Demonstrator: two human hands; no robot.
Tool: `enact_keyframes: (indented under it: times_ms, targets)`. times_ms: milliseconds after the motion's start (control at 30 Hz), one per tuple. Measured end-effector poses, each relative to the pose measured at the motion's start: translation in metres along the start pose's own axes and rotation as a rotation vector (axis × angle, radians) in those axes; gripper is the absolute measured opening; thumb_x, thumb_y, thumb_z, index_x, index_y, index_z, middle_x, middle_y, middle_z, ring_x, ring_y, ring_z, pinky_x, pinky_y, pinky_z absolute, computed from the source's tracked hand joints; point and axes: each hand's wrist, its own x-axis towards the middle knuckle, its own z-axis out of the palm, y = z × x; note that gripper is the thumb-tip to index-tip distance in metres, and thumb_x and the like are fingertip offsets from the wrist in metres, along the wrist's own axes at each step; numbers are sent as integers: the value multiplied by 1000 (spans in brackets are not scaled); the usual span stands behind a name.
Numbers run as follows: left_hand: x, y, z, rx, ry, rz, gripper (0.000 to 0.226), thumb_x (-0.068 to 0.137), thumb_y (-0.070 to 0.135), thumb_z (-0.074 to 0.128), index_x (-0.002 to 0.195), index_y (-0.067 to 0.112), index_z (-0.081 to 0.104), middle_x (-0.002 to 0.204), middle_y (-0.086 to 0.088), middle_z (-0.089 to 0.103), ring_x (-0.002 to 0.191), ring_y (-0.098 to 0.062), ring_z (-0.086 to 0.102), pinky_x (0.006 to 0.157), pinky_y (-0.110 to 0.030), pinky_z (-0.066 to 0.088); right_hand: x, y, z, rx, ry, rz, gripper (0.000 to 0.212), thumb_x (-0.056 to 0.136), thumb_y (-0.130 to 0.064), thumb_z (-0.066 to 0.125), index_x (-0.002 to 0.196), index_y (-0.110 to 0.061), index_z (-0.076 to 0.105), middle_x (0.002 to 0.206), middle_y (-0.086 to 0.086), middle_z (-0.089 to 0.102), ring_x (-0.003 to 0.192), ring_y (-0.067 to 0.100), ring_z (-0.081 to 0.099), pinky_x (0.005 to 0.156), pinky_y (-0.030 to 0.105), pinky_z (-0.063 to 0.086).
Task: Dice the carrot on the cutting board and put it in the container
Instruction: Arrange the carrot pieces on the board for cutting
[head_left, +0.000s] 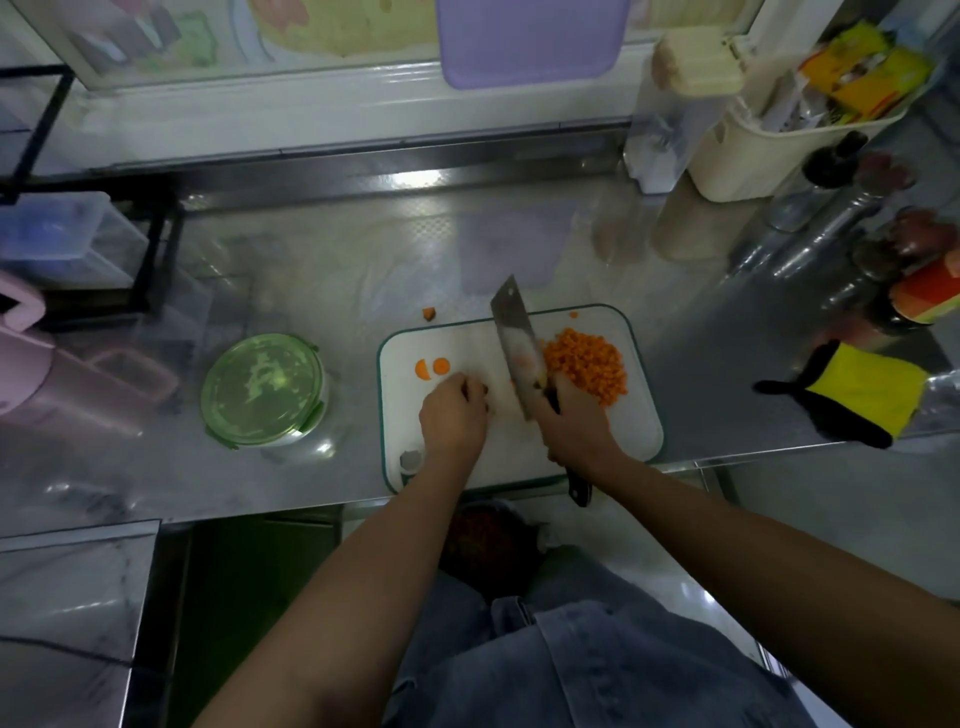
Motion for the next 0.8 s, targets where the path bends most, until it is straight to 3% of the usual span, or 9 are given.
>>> enact_keyframes:
  times_ms: [100, 167, 233, 300, 367, 500, 633, 800]
  targets:
    - [1, -4, -7, 33, 29, -17, 36, 101, 25, 37, 92, 7, 66, 88, -12, 70, 83, -30, 62, 71, -35, 45, -6, -4, 13, 12, -95, -53, 25, 95, -25, 44, 107, -5, 52, 66, 6, 50, 56, 21, 51, 51, 37, 49]
    - [0, -12, -11, 98, 30, -37, 33, 100, 26, 39, 93, 6, 65, 90, -13, 69, 84, -31, 62, 70, -34, 45, -7, -2, 24, -43, -133, -69, 29, 94, -28, 43, 103, -3, 54, 68, 4, 52, 61, 22, 53, 58, 39, 46]
    - [-1, -22, -15, 157, 11, -72, 27, 97, 25, 45, 97, 6, 66, 95, -14, 69, 88, -31, 62, 72, -34, 45, -7, 2, 31, -88, -160, -47, 20, 96, -24, 45, 95, -6, 51, 70, 6, 50, 62, 22, 50, 56, 35, 39]
    - [-2, -30, -18, 201, -25, -89, 26, 94, 23, 51, 105, 8, 69, 104, -14, 69, 97, -31, 62, 82, -34, 48, -7, 7, 33, -140, -126, -65, 19, 96, -22, 47, 105, -6, 51, 76, 10, 52, 65, 22, 50, 59, 33, 38]
    - [-2, -34, -19, 208, -39, -88, 27, 93, 21, 53, 110, 9, 70, 111, -13, 68, 103, -30, 61, 89, -33, 48, -6, 14, 28, -165, -26, -69, 31, 95, -22, 49, 118, -2, 49, 82, 14, 55, 71, 25, 54, 63, 35, 41]
    - [-3, -35, -19, 188, -26, -94, 28, 93, 16, 50, 111, 8, 70, 114, -14, 67, 104, -30, 61, 91, -34, 49, -3, 20, 13, -115, 71, 11, 16, 94, -20, 49, 88, -6, 44, 65, 4, 46, 62, 26, 53, 56, 45, 48]
    - [-3, -38, -19, 151, -12, -124, 31, 94, 11, 46, 117, 6, 66, 122, -15, 63, 111, -30, 57, 97, -34, 45, -14, 5, 25, -40, -31, -76, 12, 91, -18, 47, 87, -7, 50, 66, 4, 47, 62, 25, 51, 59, 44, 46]
    - [-5, -37, -21, 150, -3, -122, 33, 96, 9, 43, 120, 5, 64, 125, -14, 60, 114, -29, 55, 96, -32, 42, -27, -10, 59, 189, -137, 57, 12, 97, -11, 38, 86, -13, 38, 65, 10, 51, 44, 22, 51, 42, 34, 47]
